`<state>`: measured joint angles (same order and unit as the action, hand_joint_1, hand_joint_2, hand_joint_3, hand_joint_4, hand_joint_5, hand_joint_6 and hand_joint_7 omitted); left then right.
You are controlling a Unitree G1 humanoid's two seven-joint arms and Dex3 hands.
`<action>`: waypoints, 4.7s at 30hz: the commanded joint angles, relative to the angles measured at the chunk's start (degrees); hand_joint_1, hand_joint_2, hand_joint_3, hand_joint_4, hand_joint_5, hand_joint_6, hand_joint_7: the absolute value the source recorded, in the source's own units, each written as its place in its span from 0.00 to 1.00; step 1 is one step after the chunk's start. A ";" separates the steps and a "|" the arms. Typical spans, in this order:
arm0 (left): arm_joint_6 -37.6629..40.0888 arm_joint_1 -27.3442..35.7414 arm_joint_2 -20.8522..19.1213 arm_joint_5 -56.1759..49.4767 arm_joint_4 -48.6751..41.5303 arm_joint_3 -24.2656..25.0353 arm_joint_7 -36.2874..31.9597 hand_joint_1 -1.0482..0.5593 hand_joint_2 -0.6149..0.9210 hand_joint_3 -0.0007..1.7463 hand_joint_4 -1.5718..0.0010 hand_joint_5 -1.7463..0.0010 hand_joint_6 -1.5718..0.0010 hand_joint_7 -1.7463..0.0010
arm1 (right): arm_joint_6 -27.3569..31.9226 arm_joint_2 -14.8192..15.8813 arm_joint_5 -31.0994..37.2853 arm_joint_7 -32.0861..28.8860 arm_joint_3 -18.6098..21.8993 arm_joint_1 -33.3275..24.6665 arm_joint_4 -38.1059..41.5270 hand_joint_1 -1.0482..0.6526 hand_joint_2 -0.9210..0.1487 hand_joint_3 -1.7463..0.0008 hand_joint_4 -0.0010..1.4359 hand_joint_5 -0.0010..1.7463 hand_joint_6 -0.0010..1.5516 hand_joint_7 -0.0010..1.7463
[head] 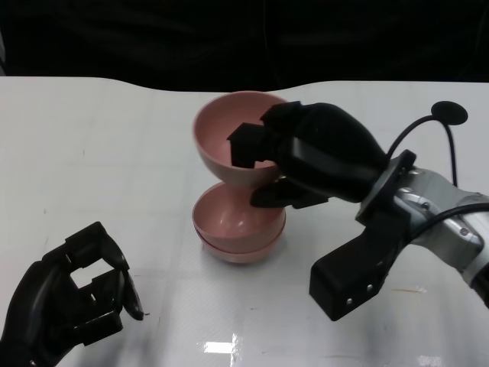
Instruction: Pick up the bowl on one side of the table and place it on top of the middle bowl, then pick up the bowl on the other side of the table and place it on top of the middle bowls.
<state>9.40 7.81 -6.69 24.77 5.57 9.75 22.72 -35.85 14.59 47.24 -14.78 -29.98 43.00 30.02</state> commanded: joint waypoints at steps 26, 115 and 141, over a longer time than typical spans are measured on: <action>-1.16 0.67 -0.38 0.18 0.26 -0.03 0.45 0.75 0.85 0.84 0.42 0.00 0.56 0.00 | -0.07 -3.80 4.63 -6.03 -4.58 3.38 12.06 0.47 0.12 0.78 0.61 1.00 0.37 0.96; 1.81 0.78 -0.81 -0.07 2.53 0.67 -1.72 0.74 0.87 0.79 0.48 0.00 0.61 0.00 | 4.62 -4.18 -38.98 4.39 18.70 -34.08 -18.78 0.45 0.00 0.91 0.71 0.30 0.69 0.08; 1.48 -0.20 -0.88 0.07 0.72 1.27 -0.97 0.73 0.89 0.76 0.48 0.00 0.62 0.00 | 19.31 -14.97 -69.85 31.90 32.95 -50.51 -22.52 0.56 0.20 0.51 0.58 1.00 0.40 0.95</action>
<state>11.23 7.83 -6.69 24.99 6.81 10.60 21.58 -15.58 -0.43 -21.67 16.28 1.96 -7.39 6.83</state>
